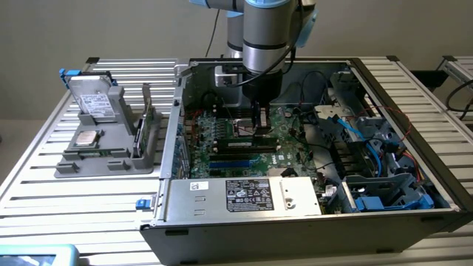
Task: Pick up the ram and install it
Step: 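Insert the ram into the slot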
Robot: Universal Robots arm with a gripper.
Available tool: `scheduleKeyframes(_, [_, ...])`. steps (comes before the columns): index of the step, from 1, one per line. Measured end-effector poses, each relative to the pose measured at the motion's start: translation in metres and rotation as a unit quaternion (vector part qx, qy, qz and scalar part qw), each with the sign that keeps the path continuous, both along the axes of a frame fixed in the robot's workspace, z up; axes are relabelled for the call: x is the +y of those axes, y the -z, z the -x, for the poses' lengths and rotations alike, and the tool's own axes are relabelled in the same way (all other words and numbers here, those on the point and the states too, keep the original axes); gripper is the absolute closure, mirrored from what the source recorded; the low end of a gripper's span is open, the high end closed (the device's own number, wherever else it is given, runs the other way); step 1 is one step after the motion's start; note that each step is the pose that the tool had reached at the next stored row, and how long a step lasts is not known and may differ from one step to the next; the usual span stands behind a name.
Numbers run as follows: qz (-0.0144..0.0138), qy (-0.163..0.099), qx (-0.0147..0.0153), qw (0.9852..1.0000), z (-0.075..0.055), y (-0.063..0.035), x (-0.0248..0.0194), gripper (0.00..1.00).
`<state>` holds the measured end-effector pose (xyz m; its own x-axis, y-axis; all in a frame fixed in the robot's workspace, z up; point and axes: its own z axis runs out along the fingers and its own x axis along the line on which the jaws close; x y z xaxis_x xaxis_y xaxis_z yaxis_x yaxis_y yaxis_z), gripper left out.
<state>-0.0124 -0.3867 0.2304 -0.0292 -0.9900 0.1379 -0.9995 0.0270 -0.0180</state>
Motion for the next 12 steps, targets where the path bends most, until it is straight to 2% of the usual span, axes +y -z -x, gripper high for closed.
scheduleKeyframes(5, [0.0014, 0.0, -0.0006, 1.0, 0.0, 0.0, -0.0003, 0.88])
scheduleKeyframes(12, [0.0029, 0.0, -0.0032, 1.0, 0.0015, 0.0002, -0.0002, 0.88])
